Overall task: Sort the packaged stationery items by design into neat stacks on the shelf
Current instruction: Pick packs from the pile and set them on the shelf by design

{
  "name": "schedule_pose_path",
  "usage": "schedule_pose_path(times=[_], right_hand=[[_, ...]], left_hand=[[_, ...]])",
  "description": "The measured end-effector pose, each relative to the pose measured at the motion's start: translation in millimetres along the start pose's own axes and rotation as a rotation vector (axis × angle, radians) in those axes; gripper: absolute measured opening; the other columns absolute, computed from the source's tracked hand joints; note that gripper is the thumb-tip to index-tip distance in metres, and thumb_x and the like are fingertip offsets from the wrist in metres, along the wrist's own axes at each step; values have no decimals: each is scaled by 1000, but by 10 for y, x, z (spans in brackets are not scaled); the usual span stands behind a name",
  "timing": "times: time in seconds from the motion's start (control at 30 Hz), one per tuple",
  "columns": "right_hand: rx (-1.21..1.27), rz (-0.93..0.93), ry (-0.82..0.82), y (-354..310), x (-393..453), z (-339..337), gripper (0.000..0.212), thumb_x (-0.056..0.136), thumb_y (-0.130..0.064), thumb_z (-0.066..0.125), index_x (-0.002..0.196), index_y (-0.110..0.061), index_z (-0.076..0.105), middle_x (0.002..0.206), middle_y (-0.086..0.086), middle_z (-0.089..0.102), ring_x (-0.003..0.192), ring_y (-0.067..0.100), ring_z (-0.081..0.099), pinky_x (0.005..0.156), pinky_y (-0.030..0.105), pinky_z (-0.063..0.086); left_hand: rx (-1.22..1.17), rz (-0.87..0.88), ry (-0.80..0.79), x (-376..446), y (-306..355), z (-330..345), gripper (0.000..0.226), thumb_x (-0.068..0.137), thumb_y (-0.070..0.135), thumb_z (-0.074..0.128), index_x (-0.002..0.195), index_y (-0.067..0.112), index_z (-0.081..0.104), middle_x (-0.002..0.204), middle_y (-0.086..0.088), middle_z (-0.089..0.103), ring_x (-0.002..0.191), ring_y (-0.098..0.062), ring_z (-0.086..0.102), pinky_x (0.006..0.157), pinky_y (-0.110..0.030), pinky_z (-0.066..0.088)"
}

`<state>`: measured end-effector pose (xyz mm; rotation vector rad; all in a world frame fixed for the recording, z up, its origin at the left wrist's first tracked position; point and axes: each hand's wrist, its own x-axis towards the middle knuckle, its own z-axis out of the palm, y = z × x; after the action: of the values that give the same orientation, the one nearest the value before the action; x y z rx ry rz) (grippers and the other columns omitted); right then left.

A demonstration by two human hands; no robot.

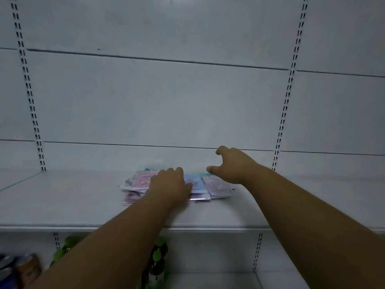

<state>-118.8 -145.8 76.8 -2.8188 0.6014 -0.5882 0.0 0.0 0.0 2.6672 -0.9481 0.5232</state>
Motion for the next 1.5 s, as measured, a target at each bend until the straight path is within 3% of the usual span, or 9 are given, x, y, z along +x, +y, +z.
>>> schedule_pose_path(times=[0.3,0.47,0.6,0.7,0.83,1.0,1.1,1.27,1.5], right_hand=[[-58,24,-126,330,327,285,62,80,-52,65,126,-12,50,130,10,56,113,26,53,80,30,39],[-81,90,-280,377,344,431,52,75,-57,67,99,-12,59,98,6,70,75,19,62,54,26,42],[-75,120,-301,368,320,489,51,69,-53,76,94,-13,58,82,1,59,73,19,59,62,29,46],[-44,152,-303,373,292,429,43,67,-47,79,69,-14,52,71,3,63,67,20,60,61,28,49],[36,137,-162,387,251,237,28,83,-21,67,62,-9,52,62,6,52,70,23,53,45,21,33],[452,150,228,427,189,-13,15,93,-18,50,85,-5,54,86,14,62,79,33,64,66,34,51],[646,184,386,440,64,-224,14,96,-23,49,95,-9,53,95,12,64,74,27,66,72,46,58],[805,242,557,614,-306,-605,8,95,-21,53,93,-13,56,86,7,67,57,21,67,57,38,61],[717,316,766,1143,-1058,-1008,8,95,-20,54,91,-15,59,91,14,70,77,33,70,65,46,61]], left_hand=[[150,-173,-33,271,116,51,83,64,84,42,113,18,56,110,-6,64,98,-27,57,76,-37,40],[100,-191,-137,339,267,-28,54,69,56,64,104,16,55,96,-4,62,85,-25,56,68,-31,41],[-73,-287,-216,365,287,-85,62,68,44,74,113,9,48,109,-11,62,99,-29,60,79,-33,50],[-216,-297,-141,370,298,-129,53,72,34,76,111,6,52,111,-13,64,103,-29,61,79,-30,47],[-450,-244,38,341,267,-149,23,89,27,59,97,6,58,99,-15,66,88,-33,62,70,-32,46],[-766,-229,103,220,307,-133,10,87,27,58,90,20,52,89,-5,63,79,-25,61,74,-41,55],[-887,-218,73,211,413,-132,12,82,20,62,93,19,56,89,-7,66,80,-27,66,74,-48,59],[-1008,-92,1,311,864,-144,14,79,18,64,92,17,58,90,-7,69,81,-28,68,75,-49,58],[-1182,111,-142,52,1899,22,11,79,18,62,86,22,56,91,-6,69,81,-27,68,74,-49,59]])
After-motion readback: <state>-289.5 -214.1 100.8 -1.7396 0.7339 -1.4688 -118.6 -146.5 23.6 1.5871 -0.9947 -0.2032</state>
